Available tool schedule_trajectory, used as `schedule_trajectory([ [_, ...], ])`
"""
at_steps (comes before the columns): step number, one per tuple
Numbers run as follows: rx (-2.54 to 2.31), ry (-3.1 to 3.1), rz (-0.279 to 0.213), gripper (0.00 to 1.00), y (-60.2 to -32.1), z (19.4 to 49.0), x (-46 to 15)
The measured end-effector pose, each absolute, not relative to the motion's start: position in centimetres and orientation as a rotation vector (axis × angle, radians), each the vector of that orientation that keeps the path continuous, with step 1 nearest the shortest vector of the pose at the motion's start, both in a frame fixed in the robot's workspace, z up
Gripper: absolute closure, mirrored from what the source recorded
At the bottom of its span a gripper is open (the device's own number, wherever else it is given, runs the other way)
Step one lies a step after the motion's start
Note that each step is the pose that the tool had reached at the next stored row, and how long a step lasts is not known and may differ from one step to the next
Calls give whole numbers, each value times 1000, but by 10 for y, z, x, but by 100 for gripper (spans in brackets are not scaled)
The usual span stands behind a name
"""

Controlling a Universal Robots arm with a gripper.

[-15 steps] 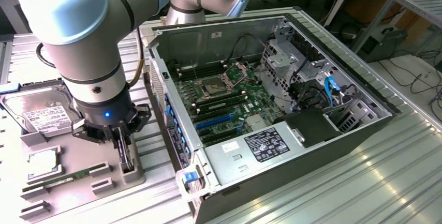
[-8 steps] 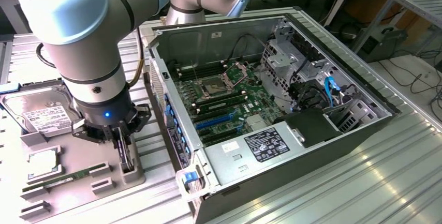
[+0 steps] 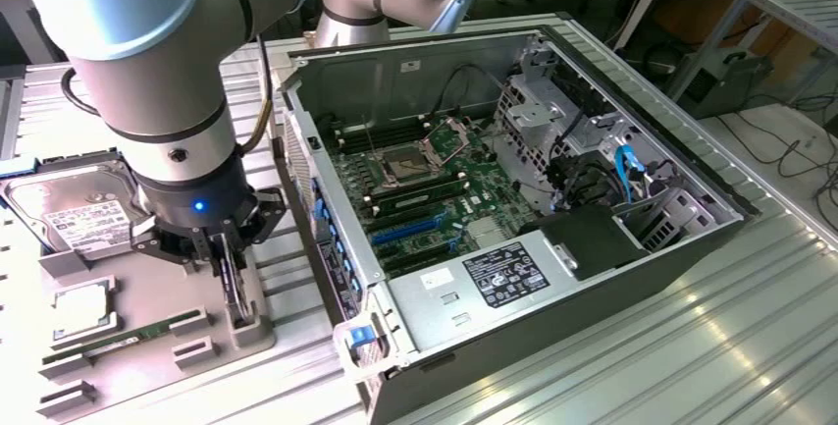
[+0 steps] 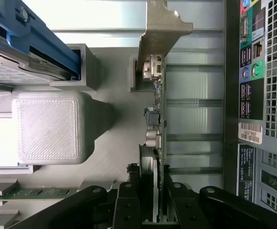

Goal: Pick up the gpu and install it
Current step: 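Pick up the gpu and move the gpu toward the slot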

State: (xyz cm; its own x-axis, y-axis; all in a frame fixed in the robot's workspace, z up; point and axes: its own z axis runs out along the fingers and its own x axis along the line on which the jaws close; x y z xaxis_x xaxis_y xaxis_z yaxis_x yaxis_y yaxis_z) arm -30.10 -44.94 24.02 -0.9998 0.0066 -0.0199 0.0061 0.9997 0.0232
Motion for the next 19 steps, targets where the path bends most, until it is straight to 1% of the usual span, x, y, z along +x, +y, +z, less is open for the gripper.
schedule_trajectory([
  [5, 10, 3122, 36, 73, -449, 247, -301],
  [19, 10, 3122, 36, 73, -449, 278, -301],
])
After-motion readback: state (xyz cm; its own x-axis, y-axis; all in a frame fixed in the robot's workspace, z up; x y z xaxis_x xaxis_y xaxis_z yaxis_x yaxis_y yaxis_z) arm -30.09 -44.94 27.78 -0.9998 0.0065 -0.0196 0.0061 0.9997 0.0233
